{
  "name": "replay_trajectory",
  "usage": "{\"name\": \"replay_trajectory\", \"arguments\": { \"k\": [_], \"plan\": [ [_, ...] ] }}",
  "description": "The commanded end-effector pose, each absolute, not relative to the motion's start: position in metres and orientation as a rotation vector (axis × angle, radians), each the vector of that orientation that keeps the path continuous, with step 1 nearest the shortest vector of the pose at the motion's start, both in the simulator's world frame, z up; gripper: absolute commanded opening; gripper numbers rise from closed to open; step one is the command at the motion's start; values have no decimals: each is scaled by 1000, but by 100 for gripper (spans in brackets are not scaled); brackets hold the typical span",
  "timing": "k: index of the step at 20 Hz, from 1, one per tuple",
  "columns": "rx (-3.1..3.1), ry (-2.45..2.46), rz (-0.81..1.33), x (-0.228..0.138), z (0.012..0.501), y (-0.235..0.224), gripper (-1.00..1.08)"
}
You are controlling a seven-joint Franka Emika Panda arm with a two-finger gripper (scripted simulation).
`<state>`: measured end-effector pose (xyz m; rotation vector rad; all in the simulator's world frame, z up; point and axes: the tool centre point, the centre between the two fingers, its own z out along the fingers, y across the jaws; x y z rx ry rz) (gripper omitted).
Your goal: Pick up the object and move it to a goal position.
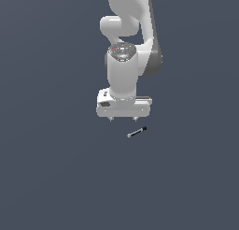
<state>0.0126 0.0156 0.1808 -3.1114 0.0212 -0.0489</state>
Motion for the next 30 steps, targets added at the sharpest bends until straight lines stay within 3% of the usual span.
{"name": "replay_trajectory", "arguments": {
  "k": [1,12,30],
  "plan": [
    [-3111,21,-49,13,181,16,100],
    [-3122,94,-67,22,180,-14,100],
    [-3106,281,-55,19,165,2,100]
  ]
}}
